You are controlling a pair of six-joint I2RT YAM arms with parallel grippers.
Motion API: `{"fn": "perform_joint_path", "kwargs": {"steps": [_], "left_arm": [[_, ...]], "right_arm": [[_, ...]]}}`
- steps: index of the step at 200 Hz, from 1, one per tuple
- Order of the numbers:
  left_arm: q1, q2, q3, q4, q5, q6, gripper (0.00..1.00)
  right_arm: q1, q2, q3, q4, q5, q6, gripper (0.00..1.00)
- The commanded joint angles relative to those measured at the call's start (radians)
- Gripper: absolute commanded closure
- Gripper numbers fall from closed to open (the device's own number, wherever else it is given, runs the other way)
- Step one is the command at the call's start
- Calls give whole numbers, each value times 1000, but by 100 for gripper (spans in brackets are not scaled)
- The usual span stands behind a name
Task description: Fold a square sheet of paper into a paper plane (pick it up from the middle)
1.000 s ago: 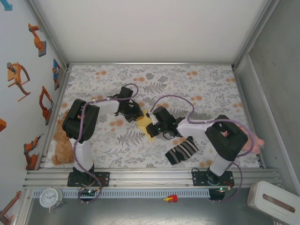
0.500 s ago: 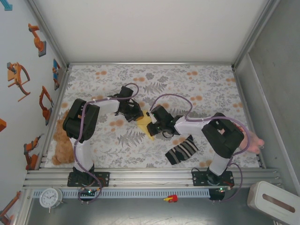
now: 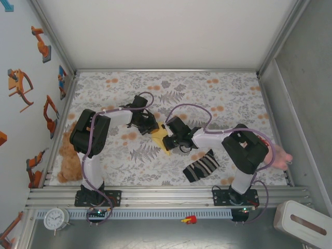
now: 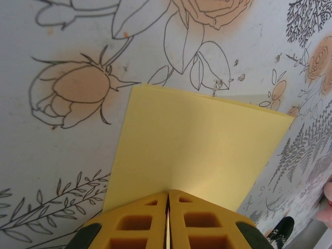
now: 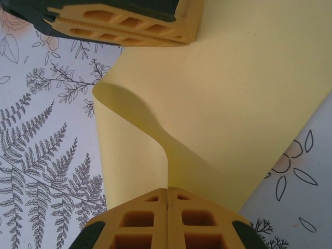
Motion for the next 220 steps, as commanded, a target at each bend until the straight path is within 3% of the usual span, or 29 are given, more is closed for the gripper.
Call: {"fn": "perform_joint_path", "kwargs": {"steps": [1,220], "left_arm": [[-5,24,6,-64,-16,28,89],[-2,43,-1,-63,-27,26,90]], "right_arm": [[-5,24,32,-29,20,3,100],[-5,-18,27,-68,69,-1,100]]}}
